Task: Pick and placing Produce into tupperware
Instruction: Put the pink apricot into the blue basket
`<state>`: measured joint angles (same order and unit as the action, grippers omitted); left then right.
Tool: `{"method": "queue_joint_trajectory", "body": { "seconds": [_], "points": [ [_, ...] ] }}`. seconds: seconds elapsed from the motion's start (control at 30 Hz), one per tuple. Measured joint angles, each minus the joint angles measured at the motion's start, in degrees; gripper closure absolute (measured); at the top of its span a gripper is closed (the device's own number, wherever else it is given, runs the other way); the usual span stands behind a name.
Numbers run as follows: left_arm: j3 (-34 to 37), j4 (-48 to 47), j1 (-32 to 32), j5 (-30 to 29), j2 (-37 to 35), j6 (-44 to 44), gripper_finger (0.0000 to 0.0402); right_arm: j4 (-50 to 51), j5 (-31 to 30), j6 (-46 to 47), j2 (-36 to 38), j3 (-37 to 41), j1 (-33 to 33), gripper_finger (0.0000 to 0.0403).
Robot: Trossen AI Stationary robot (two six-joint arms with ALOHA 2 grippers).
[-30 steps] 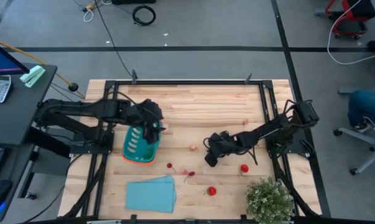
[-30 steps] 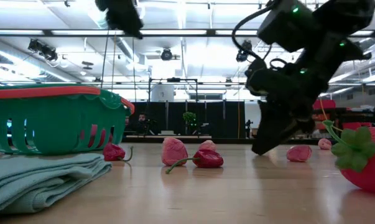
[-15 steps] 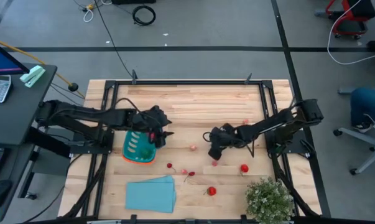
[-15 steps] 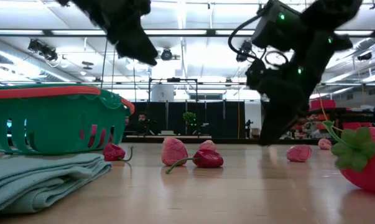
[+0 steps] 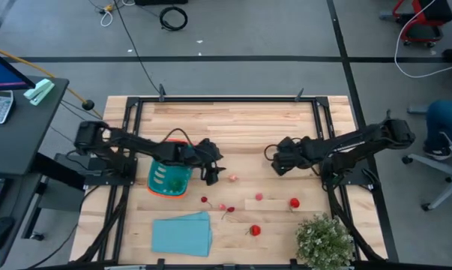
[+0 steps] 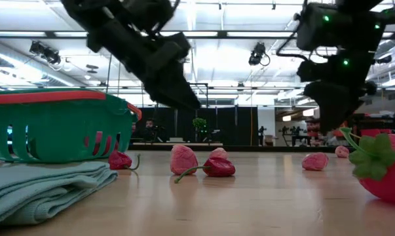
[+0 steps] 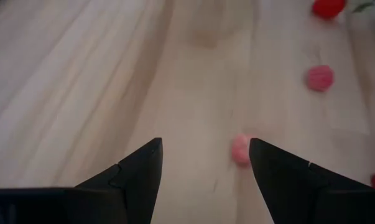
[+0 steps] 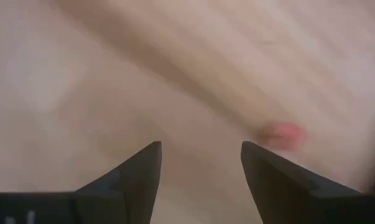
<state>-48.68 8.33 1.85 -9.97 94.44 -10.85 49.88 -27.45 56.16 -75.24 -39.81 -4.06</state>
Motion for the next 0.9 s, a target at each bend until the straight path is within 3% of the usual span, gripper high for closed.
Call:
{"method": "queue_joint_trajectory", "body": {
  "seconds": [0.13,0.33,0.9],
  "points": [
    [-3.56,0.11,-0.47,2.81,5.55,0.15,0.0156,-0.02,-3.75,1.22,2.02,2.88,1.94,0.0171],
    [-8.24,-0.03,-2.0,2.77,12.34,0.15,0.0154,-0.66,-3.29,3.23,2.73,8.45,7.15,0.0171],
    [-9.54,-1.98,-2.1,2.75,14.0,-1.76,0.016,-19.78,-3.19,2.88,2.65,17.29,14.22,0.0174]
  ]
}}
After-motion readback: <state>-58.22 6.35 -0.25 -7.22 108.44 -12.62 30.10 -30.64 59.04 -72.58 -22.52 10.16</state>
